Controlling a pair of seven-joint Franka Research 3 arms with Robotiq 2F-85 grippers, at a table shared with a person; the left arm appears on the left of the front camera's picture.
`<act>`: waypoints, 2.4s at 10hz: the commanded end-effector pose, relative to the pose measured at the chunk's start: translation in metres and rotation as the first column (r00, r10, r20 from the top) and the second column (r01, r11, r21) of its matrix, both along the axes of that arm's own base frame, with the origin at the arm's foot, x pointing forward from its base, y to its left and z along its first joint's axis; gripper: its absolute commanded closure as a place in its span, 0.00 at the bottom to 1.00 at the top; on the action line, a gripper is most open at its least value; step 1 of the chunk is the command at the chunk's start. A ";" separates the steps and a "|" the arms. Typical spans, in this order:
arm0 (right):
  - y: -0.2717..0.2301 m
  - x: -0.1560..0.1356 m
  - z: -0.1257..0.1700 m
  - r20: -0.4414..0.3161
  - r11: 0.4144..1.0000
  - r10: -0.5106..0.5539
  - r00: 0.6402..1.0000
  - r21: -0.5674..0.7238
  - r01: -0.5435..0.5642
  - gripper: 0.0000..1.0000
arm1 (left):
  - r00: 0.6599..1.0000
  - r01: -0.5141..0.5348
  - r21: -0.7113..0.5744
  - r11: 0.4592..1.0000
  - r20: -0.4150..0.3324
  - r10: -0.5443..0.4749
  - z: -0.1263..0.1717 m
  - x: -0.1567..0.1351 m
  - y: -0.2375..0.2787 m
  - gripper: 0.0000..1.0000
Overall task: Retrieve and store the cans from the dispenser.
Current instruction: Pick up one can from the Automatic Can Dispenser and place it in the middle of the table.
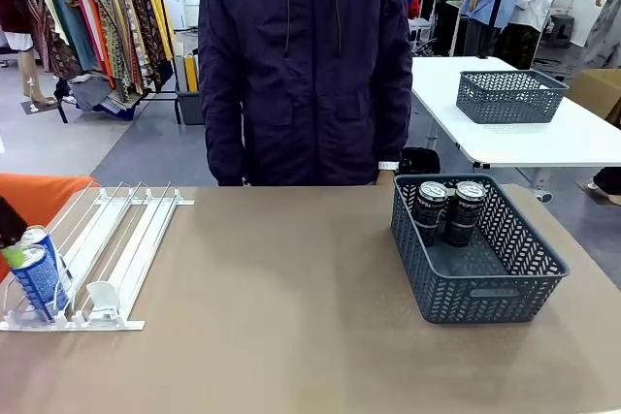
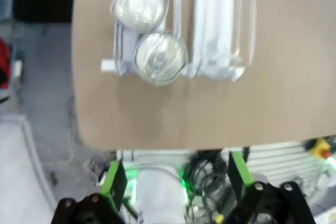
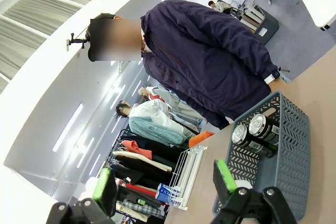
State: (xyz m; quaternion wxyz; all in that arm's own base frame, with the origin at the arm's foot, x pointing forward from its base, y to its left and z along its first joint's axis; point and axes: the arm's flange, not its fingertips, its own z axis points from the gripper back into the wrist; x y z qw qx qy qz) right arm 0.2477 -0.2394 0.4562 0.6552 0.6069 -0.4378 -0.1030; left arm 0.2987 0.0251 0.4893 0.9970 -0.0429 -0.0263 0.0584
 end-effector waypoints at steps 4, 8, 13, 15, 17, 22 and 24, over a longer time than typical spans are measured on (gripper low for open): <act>0.001 0.002 0.006 0.009 1.000 -0.011 1.000 0.023 0.011 0.00 | 0.994 0.011 -0.059 0.998 0.108 -0.005 0.008 -0.004 0.007 0.00; 0.001 0.002 0.006 0.009 1.000 -0.011 1.000 0.023 0.011 0.00 | 0.991 -0.128 0.045 0.991 0.043 0.126 -0.023 0.023 -0.006 0.00; 0.001 0.002 0.006 0.009 1.000 -0.011 1.000 0.023 0.011 0.00 | 0.971 -0.240 0.055 0.969 0.012 0.240 -0.070 0.047 -0.007 0.00; 0.001 0.002 0.006 0.009 1.000 -0.011 1.000 0.023 0.011 0.00 | 0.965 -0.257 0.060 0.965 -0.027 0.259 -0.085 0.053 -0.007 0.00; 0.001 0.002 0.006 0.009 1.000 -0.011 1.000 0.023 0.011 0.00 | 0.961 -0.273 0.060 0.960 -0.033 0.275 -0.092 0.055 -0.006 0.00; 0.001 0.002 0.006 0.009 1.000 -0.011 1.000 0.023 0.011 0.00 | 0.963 -0.270 0.083 0.959 0.005 0.271 -0.094 0.062 -0.004 0.59; 0.001 0.002 0.006 0.009 1.000 -0.011 1.000 0.023 0.011 0.00 | 0.963 -0.268 0.082 0.960 0.005 0.268 -0.093 0.061 -0.004 1.00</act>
